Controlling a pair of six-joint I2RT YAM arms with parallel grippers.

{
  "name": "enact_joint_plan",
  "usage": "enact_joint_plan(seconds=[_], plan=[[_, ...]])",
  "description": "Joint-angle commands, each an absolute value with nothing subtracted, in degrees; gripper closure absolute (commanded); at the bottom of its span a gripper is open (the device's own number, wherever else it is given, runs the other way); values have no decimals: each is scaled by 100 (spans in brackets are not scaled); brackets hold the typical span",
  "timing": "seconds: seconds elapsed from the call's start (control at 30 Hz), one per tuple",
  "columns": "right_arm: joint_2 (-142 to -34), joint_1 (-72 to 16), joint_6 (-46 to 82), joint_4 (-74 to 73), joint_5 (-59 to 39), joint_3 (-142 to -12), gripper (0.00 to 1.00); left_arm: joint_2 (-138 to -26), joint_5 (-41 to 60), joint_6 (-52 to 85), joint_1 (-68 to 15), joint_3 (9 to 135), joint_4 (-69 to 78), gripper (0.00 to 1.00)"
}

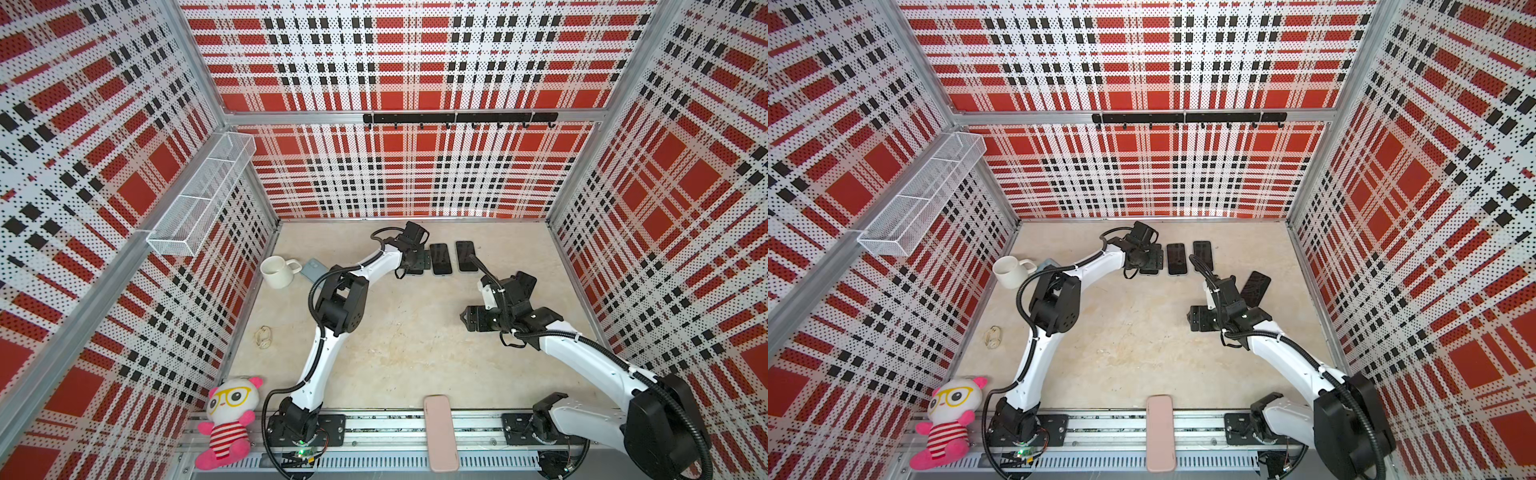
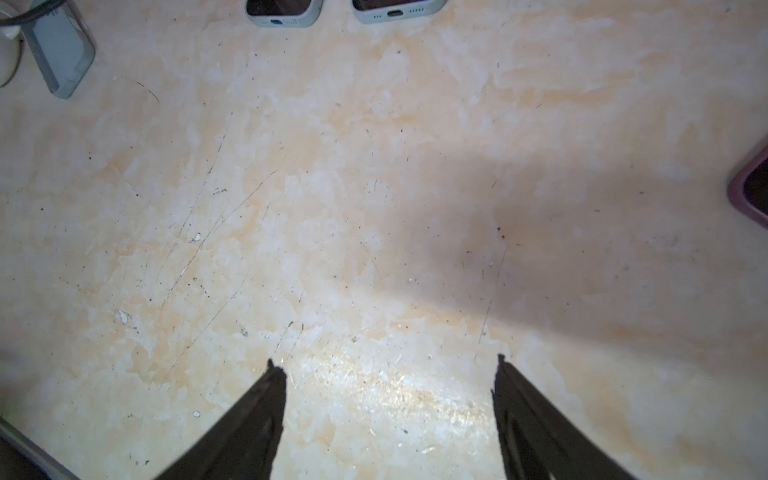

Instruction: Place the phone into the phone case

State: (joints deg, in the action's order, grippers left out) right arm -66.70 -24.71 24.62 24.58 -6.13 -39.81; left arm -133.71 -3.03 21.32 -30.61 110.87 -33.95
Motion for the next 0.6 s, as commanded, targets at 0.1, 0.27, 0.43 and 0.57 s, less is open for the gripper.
enact_joint_plan(seconds=[0.1,0.27,0.43,0.57], plan=[[-6441,-2274,2356,2423,-491,-4024,20,-11152,-861,1113,-2520,9313,-3800,6],[-6562,-2265,2282,2354,-596,-4140,19,-10286,-893,633,-1620,7931,-3828,9],[-6580,-2259,2210,2417,-559,-4224,20,-10515,-1051,457,-840,7820,-3873,11],[-6394,-2263,2234,2338,-571,-4076,20,-10949,-829,391,-540,8107,-3858,17]])
